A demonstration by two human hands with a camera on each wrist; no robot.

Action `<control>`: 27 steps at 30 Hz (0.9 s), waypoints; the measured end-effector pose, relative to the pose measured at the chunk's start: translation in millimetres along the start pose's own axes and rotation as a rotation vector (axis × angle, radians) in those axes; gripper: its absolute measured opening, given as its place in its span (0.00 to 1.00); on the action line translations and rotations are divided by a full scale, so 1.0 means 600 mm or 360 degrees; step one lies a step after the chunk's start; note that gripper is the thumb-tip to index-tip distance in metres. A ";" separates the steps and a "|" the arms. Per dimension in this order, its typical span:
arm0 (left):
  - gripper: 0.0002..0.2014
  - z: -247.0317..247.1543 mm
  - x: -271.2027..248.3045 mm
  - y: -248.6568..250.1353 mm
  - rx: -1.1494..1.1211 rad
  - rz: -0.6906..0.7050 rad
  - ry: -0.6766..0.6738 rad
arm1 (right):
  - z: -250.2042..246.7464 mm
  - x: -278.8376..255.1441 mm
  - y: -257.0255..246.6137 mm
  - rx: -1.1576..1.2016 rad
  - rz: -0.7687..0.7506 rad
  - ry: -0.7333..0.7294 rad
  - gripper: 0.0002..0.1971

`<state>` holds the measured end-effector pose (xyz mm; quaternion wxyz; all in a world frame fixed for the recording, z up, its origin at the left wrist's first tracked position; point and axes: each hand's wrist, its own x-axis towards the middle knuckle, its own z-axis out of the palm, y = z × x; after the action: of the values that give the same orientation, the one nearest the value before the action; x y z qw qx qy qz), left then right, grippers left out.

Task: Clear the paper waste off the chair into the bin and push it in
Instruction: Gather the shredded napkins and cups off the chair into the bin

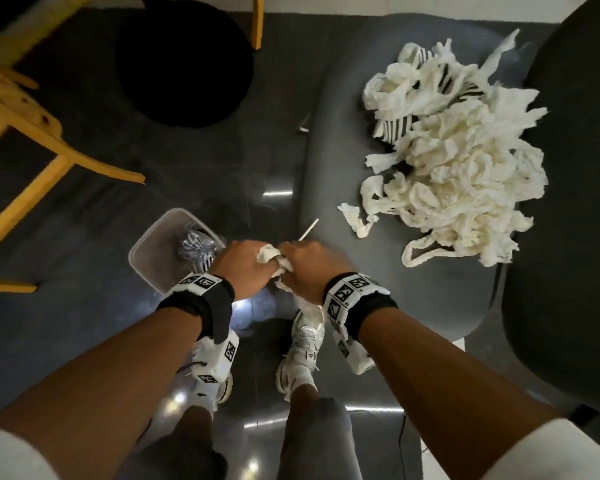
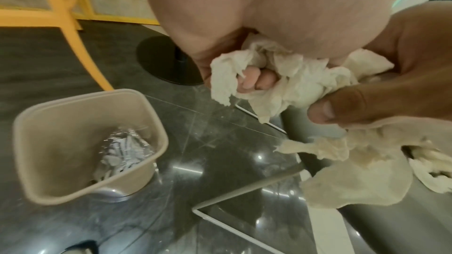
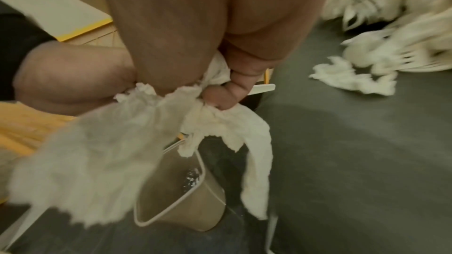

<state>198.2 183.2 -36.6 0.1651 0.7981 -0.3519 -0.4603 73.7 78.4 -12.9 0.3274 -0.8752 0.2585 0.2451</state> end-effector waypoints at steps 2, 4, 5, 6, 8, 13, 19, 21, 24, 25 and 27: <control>0.10 -0.028 -0.020 -0.049 -0.0102 -0.0064 0.0078 | 0.017 0.028 -0.049 0.0117 -0.0044 -0.0053 0.15; 0.08 -0.057 -0.040 -0.097 -0.0293 -0.0163 0.0189 | 0.038 0.062 -0.096 0.0198 -0.0063 -0.0078 0.15; 0.07 -0.072 -0.049 -0.123 -0.0385 -0.0230 0.0237 | 0.050 0.081 -0.119 0.0222 -0.0046 -0.0088 0.15; 0.07 -0.085 -0.057 -0.150 -0.0452 -0.0318 0.0283 | 0.063 0.101 -0.141 0.0260 -0.0038 -0.0079 0.15; 0.11 -0.110 -0.066 -0.210 -0.0561 -0.0495 0.0416 | 0.091 0.145 -0.182 0.0347 0.0025 -0.0040 0.15; 0.06 -0.128 -0.038 -0.350 -0.0905 -0.0821 0.0513 | 0.170 0.263 -0.254 0.0627 0.0327 0.0082 0.19; 0.13 -0.098 0.018 -0.431 -0.1406 -0.0869 0.0487 | 0.268 0.359 -0.257 0.0728 0.0587 0.0032 0.20; 0.20 -0.084 0.025 -0.440 -0.1403 -0.0853 0.0422 | 0.284 0.368 -0.242 0.0776 0.0606 -0.0121 0.26; 0.34 -0.072 0.031 -0.448 -0.1377 -0.0870 0.0330 | 0.295 0.373 -0.227 0.0838 0.0407 -0.0411 0.34; 0.36 -0.070 0.036 -0.448 -0.1371 -0.0870 0.0310 | 0.301 0.376 -0.224 0.0801 0.0357 -0.0400 0.36; 0.33 -0.070 0.046 -0.439 -0.1377 -0.0834 0.0280 | 0.300 0.373 -0.217 0.0856 0.0301 -0.0296 0.36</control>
<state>350.7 344.9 -186.3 0.3883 0.7538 0.0979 -0.5210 273.9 223.8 -208.3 0.5454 -0.7029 0.3635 0.2765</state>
